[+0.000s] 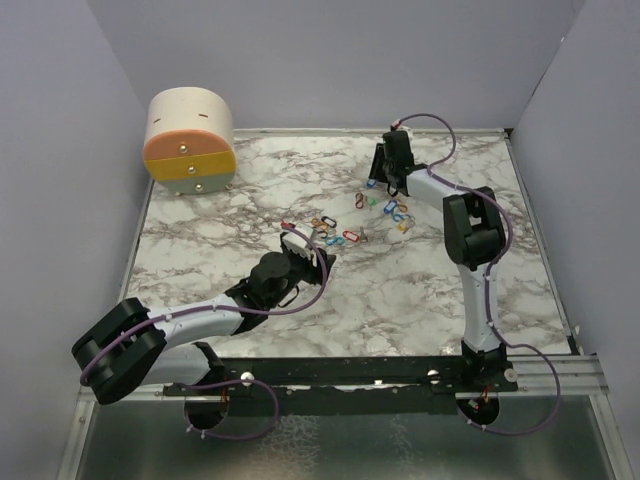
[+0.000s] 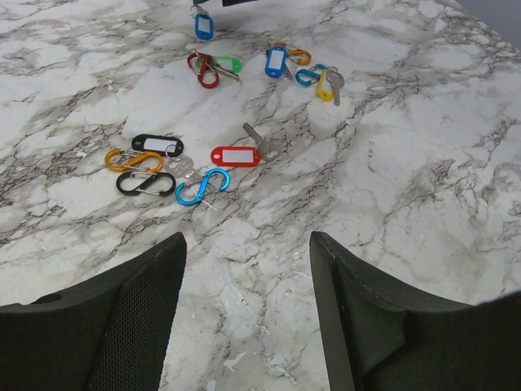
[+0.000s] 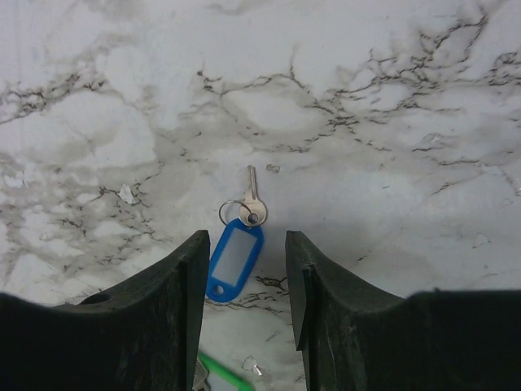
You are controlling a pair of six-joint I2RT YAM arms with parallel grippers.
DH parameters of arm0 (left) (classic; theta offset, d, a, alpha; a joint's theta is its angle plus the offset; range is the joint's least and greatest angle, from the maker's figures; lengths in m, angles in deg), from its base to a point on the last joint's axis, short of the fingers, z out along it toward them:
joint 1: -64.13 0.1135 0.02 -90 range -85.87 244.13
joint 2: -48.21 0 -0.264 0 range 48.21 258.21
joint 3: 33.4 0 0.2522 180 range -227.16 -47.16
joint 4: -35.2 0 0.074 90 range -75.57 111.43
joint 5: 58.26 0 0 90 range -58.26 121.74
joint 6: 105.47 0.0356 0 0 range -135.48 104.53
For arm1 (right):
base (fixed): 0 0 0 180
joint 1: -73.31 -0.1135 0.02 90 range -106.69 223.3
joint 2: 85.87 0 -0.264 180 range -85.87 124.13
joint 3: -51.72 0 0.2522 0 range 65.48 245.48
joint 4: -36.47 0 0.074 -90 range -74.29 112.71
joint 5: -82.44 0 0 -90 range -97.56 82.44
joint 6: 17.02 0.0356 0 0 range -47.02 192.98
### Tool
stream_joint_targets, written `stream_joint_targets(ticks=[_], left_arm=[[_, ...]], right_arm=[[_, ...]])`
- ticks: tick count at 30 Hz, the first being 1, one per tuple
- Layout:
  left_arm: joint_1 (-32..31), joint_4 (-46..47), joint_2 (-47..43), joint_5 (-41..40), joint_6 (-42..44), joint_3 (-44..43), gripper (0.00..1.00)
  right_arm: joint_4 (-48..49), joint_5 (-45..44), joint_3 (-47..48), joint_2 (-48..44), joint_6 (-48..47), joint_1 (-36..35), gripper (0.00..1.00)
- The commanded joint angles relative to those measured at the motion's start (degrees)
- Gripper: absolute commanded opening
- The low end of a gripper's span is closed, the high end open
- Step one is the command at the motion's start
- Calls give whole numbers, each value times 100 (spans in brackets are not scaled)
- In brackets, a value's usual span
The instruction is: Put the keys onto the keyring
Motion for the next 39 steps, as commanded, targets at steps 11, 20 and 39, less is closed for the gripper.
stream_joint_targets(ticks=[11, 20, 39], left_arm=[[52, -3, 102, -138, 39, -75, 64], [87, -7, 115, -159, 59, -64, 64], [144, -2, 247, -90, 47, -110, 64]], right_arm=[[-47, 351, 595, 570, -417, -26, 43], [34, 441, 820, 826, -570, -26, 41], [612, 343, -49, 210, -548, -22, 1]])
